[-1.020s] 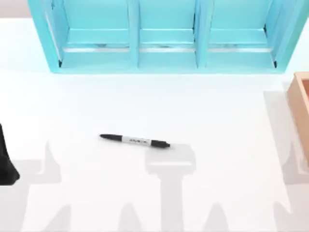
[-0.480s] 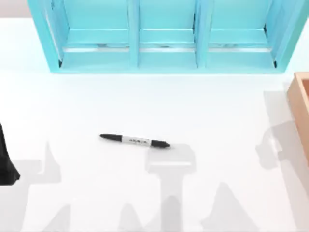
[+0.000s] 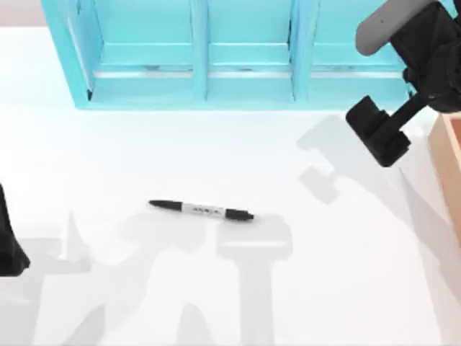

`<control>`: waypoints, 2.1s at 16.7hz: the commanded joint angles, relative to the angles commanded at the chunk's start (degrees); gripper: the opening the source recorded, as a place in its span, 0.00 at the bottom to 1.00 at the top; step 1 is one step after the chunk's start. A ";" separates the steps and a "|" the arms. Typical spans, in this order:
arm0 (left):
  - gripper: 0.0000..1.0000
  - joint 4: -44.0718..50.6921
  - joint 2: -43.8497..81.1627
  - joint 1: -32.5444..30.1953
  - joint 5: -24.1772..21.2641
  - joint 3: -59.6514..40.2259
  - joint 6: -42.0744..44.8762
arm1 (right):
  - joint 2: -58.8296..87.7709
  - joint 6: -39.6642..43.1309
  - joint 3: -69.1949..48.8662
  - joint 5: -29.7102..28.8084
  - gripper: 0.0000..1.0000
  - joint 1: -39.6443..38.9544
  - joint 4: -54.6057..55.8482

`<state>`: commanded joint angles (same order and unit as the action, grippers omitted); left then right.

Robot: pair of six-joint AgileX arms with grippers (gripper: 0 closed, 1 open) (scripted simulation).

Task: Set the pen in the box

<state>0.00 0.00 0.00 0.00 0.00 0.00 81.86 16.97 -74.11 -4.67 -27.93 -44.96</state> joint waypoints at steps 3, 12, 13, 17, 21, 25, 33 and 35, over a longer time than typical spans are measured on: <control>1.00 0.00 0.00 0.00 0.00 0.00 0.00 | 16.39 3.60 -16.33 -1.13 1.00 -5.76 -8.51; 1.00 0.00 0.00 0.00 0.00 0.00 0.00 | 53.95 11.93 -52.85 -3.76 1.00 -18.67 -27.89; 1.00 0.00 0.00 0.00 0.00 0.00 0.00 | 56.27 12.46 -55.01 -3.91 1.00 -19.46 -29.11; 1.00 0.00 0.00 0.00 0.00 0.00 0.00 | 60.29 13.39 -58.71 -4.16 1.00 -20.83 -31.24; 1.00 0.00 0.00 0.00 0.00 0.00 0.00 | 60.28 13.33 -58.57 -4.10 1.00 -20.55 -31.13; 1.00 0.00 0.00 0.00 0.00 0.00 0.00 | 61.41 13.88 -55.29 -4.13 1.00 -20.32 -26.87; 1.00 0.00 0.00 0.00 0.00 0.00 0.00 | 65.56 14.98 -46.02 -4.10 1.00 -19.20 -13.04; 1.00 0.00 0.00 0.00 0.00 0.00 0.00 | 65.56 14.98 -46.02 -4.10 1.00 -19.20 -13.04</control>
<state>0.00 0.00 0.00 0.00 0.00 0.00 147.42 31.95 -120.13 -8.77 -47.13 -58.01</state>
